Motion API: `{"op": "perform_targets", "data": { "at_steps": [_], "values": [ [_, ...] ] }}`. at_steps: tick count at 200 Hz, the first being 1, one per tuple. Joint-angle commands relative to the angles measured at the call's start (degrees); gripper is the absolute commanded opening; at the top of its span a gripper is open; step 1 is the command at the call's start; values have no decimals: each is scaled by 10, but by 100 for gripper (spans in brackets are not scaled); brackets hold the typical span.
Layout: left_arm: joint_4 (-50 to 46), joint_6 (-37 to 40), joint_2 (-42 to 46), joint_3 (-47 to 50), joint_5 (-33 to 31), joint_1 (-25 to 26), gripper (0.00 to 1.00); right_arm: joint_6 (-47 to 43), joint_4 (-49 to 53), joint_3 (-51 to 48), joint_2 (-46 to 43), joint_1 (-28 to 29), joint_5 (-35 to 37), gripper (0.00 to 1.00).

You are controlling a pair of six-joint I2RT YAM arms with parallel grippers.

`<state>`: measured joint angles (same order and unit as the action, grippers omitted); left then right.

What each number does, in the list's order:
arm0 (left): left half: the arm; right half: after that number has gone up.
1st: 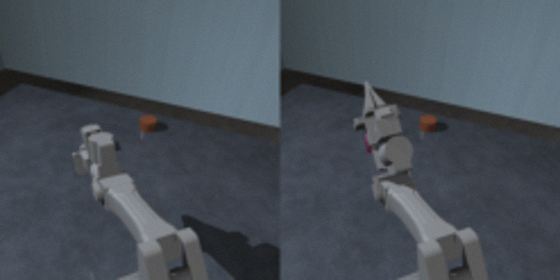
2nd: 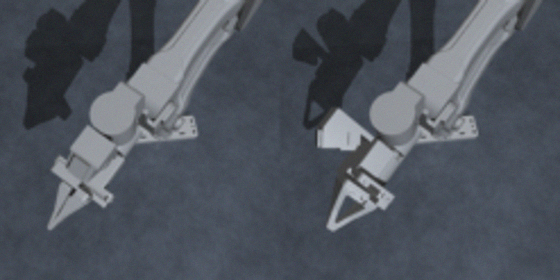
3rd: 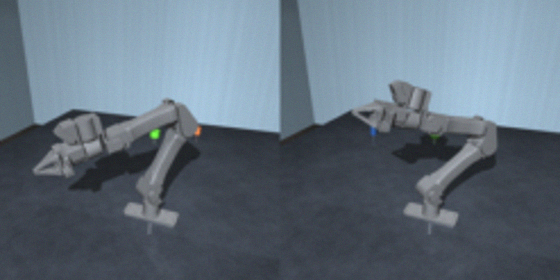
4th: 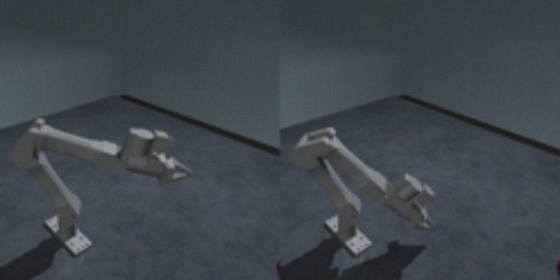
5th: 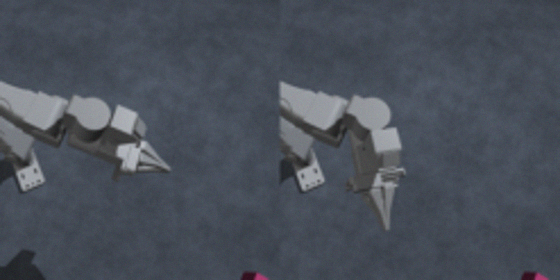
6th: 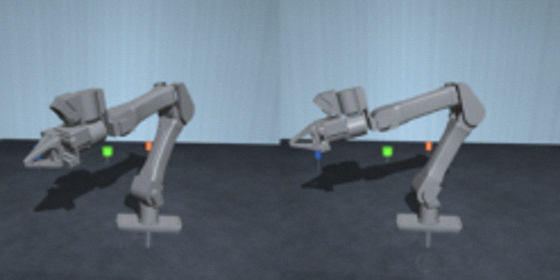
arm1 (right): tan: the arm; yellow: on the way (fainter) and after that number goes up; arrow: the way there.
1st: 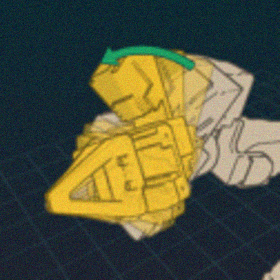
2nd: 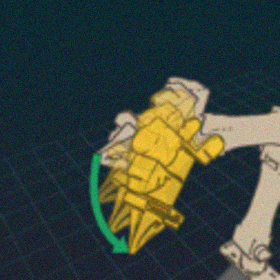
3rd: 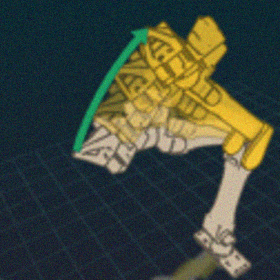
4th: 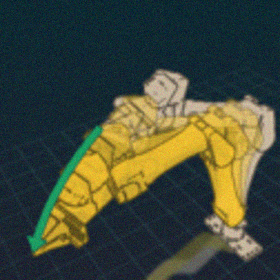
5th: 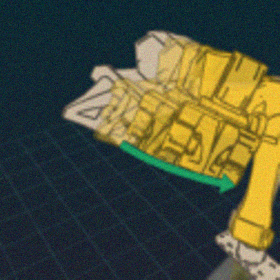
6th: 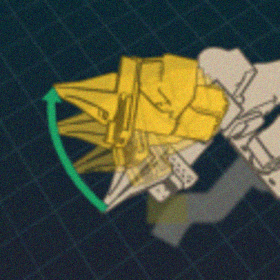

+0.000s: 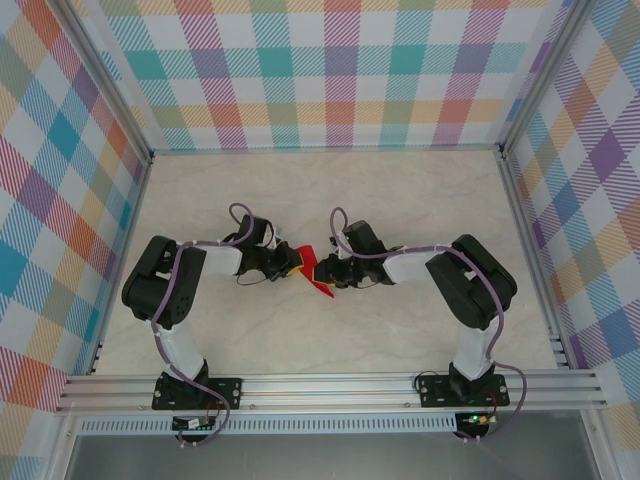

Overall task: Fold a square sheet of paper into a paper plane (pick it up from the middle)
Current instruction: Fold the wing for the fifth time at the center of the table.

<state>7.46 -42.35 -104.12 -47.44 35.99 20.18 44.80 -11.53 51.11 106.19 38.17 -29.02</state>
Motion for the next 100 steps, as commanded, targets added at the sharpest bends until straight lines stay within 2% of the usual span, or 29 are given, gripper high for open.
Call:
{"op": "perform_targets", "data": {
  "at_steps": [1, 100],
  "values": [
    [-16, 14, -4, -7, -3, 6, 12, -1, 41, 10, -13, -5, -2, 26],
    [-8, 12, 14, -7, 15, 6, 13, 8, 68, 18, 32, -5, -5, 16]
  ]
}}
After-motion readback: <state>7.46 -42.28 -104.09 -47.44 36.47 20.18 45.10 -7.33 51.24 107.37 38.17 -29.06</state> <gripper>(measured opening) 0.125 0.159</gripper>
